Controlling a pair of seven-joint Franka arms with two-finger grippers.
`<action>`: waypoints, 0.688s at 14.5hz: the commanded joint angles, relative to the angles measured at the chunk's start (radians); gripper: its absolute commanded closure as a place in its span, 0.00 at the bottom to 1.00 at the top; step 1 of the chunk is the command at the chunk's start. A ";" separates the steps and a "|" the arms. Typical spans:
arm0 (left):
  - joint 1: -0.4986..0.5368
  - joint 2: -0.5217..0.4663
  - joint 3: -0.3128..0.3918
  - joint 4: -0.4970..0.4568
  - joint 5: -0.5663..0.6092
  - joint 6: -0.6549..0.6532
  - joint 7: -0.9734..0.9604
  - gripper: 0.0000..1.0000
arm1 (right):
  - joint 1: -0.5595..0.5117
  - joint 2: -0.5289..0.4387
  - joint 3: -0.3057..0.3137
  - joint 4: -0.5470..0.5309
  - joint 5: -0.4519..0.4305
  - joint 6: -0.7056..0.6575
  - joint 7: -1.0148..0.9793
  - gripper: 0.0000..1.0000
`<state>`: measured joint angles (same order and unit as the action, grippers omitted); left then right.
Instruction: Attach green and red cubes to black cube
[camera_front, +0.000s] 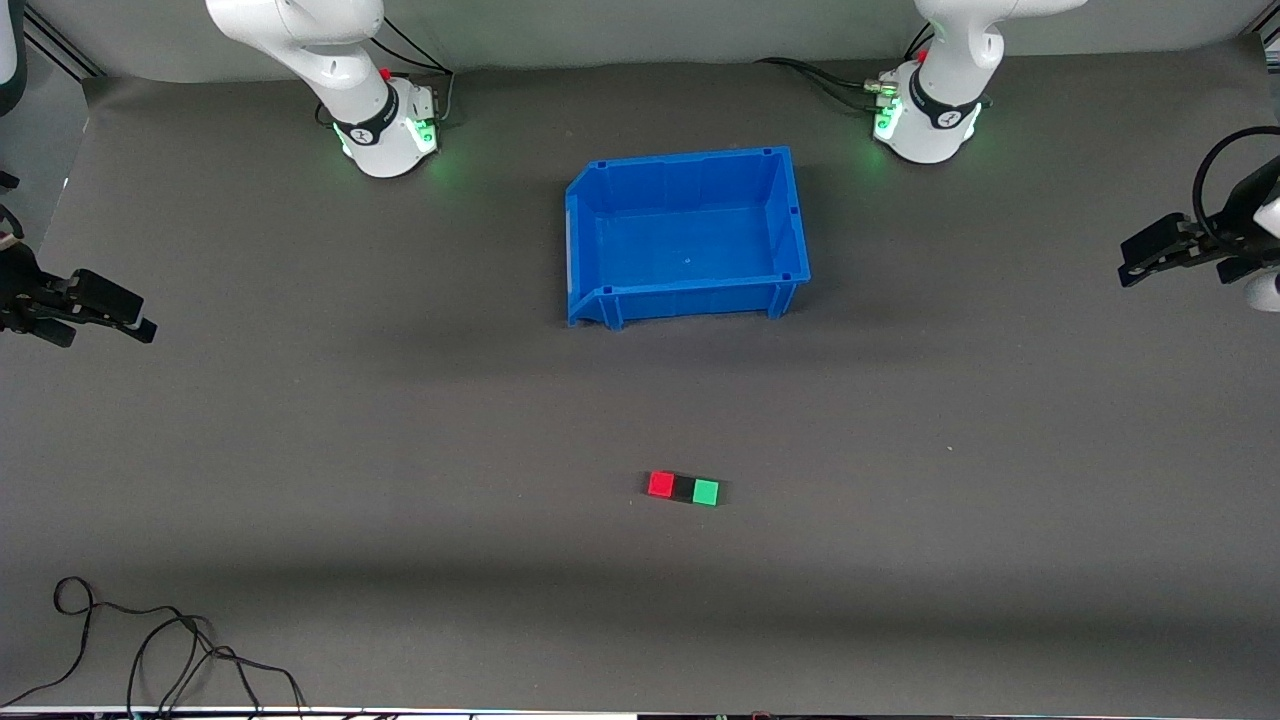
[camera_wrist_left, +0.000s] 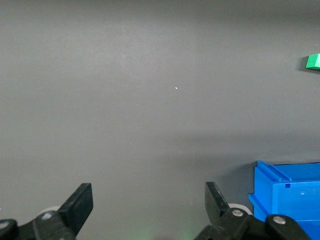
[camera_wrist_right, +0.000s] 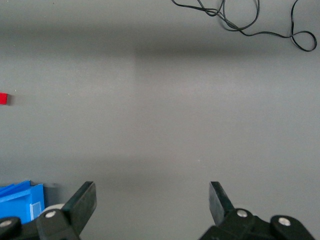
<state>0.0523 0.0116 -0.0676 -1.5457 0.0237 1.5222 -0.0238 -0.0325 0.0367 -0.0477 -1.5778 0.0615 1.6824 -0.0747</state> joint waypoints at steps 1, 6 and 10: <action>-0.011 0.001 0.009 -0.005 0.001 0.001 0.004 0.00 | 0.006 -0.028 0.009 -0.021 -0.026 -0.009 -0.031 0.00; -0.009 -0.004 0.009 -0.011 0.002 -0.034 0.001 0.00 | 0.014 -0.023 0.009 -0.018 -0.043 -0.030 -0.017 0.00; -0.005 -0.004 0.009 -0.013 0.010 -0.039 0.002 0.00 | 0.014 -0.021 0.009 -0.016 -0.043 -0.030 -0.017 0.00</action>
<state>0.0527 0.0197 -0.0663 -1.5506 0.0243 1.4983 -0.0239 -0.0221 0.0350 -0.0409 -1.5806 0.0417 1.6638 -0.0851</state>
